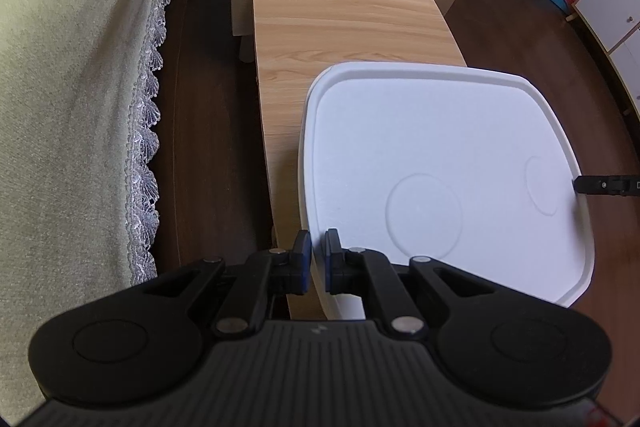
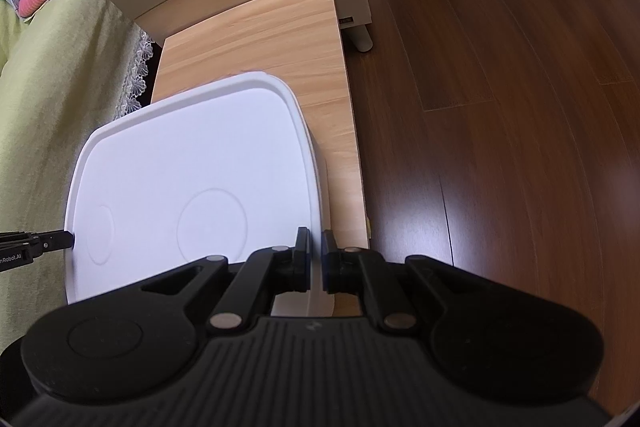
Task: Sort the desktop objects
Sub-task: 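Lower the white lid onto the basin rim with both grippers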
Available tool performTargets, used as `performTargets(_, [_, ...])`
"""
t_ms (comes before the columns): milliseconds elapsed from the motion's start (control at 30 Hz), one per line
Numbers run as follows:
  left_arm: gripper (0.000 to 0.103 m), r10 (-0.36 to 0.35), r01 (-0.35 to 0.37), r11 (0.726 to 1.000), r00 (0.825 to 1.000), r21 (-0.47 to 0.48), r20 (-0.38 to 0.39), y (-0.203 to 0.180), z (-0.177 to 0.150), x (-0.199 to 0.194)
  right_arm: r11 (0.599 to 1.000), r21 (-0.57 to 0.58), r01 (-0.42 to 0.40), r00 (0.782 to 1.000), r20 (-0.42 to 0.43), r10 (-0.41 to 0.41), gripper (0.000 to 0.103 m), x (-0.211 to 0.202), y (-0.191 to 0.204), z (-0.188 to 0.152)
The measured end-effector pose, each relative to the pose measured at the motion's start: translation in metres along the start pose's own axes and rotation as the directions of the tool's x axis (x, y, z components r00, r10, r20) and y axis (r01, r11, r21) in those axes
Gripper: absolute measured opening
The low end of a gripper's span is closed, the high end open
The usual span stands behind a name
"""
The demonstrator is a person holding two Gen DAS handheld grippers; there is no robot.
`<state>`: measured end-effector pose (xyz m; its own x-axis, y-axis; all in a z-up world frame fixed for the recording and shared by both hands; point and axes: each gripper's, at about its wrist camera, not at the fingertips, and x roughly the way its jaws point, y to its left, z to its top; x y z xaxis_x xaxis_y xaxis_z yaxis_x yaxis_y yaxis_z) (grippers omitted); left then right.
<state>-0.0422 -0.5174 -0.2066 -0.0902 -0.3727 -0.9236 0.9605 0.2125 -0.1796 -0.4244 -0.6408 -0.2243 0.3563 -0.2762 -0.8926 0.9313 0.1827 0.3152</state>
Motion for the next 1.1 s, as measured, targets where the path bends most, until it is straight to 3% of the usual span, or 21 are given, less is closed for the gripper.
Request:
performTargets(633, [0.005, 0.02, -0.02, 0.999, 1.0, 0.037, 0.003, -0.006, 0.001, 0.001, 1.0, 0.017, 0.002, 1.0, 0.003, -0.002, 0.006, 0.002, -0.003, 0.0])
performTargets(733, [0.015, 0.019, -0.019, 0.999, 1.0, 0.045, 0.0, -0.008, 0.0, 0.001, 1.0, 0.021, 0.001, 1.0, 0.003, -0.001, 0.006, 0.002, -0.003, 0.0])
performTargets(833, [0.038, 0.003, -0.003, 0.999, 1.0, 0.053, -0.004, -0.011, -0.001, 0.002, 1.0, 0.023, 0.0, 1.0, 0.001, 0.0, 0.007, 0.003, -0.003, -0.001])
performTargets(867, [0.041, -0.007, 0.007, 0.999, 1.0, 0.052, -0.003, -0.011, -0.001, 0.001, 1.0, 0.026, -0.001, 1.0, 0.001, 0.001, 0.008, 0.003, -0.003, -0.001])
performTargets(1000, [0.041, -0.005, 0.006, 0.999, 1.0, 0.053, -0.004, -0.012, -0.001, 0.001, 0.999, 0.033, 0.004, 1.0, 0.014, -0.004, 0.022, 0.002, -0.004, -0.001])
performTargets(1100, [0.042, 0.002, -0.002, 0.999, 1.0, 0.053, -0.006, -0.011, -0.001, 0.001, 0.999, 0.036, 0.009, 1.0, 0.021, -0.01, 0.022, 0.001, -0.005, -0.001])
